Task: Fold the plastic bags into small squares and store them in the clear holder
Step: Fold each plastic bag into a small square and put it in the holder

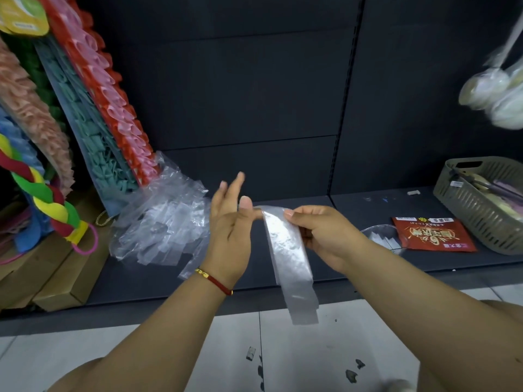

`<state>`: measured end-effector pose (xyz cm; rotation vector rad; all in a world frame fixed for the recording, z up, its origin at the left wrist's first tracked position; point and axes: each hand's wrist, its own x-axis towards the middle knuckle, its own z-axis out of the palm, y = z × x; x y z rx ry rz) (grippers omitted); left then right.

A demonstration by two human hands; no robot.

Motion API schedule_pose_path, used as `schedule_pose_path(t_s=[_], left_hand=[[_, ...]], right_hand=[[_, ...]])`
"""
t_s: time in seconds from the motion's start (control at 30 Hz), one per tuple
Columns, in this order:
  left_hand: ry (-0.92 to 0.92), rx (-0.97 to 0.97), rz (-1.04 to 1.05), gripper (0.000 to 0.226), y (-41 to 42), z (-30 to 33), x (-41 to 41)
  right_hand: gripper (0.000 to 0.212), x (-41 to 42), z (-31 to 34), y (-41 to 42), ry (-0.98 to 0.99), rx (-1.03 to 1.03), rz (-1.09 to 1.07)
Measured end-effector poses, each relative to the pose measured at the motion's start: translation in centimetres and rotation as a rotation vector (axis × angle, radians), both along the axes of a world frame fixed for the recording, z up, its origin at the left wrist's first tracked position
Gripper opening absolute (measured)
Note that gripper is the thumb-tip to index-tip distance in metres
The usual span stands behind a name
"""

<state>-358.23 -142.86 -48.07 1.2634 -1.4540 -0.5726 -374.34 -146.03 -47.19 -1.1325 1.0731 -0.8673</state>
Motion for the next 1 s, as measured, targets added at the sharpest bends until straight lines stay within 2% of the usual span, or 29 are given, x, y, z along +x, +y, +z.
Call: schedule_pose_path(t_s=[0.07,0.13,0.23,0.33,0.4,0.6,0.73,0.8,1.0], left_hand=[[-0.118,-0.111,-0.067,0.066,-0.3,-0.4,0.5],[-0.071,-0.069,-0.159,0.073,-0.1,-0.3,0.5],[0.186,0.109,-0.270,0.073,0.1,-0.3,0.2],[0.472,0.297,-0.295,0.083,-0.3,-0.2,-0.2],[0.649,0.363,-0.313,0.081,-0.3,0.1,-0.6],[0.876,0.382,-0.250,0.061,0.1,0.6,-1.3],[0.932,0.355,-0.196,0.030,0.2,0.2,-1.7],[0.895,0.352,-0.188,0.017,0.2,-0.1,-1.7],[0.765,0.296,-0.176,0.022,0.1,-0.4,-1.8]], right_hand=[[0.018,-0.3,0.4,-0.1,-0.039,0.031,0.032],[0.017,-0.5,0.6,-0.3,-0.067,0.045,0.038],[0.018,-0.7,0.6,-0.5,-0.075,0.040,0.024],[0.014,-0.9,0.2,-0.7,-0.004,-0.014,0.023],[0.012,-0.9,0.0,-0.7,0.024,-0.034,0.019],[0.015,-0.5,-0.6,-0.9,0.040,-0.018,-0.011],[0.016,0.0,-0.8,-0.7,0.016,-0.029,-0.016],[0.014,0.2,-0.8,-0.6,-0.002,-0.031,-0.012],[0.018,0.5,-1.0,-0.3,0.002,-0.079,-0.013]])
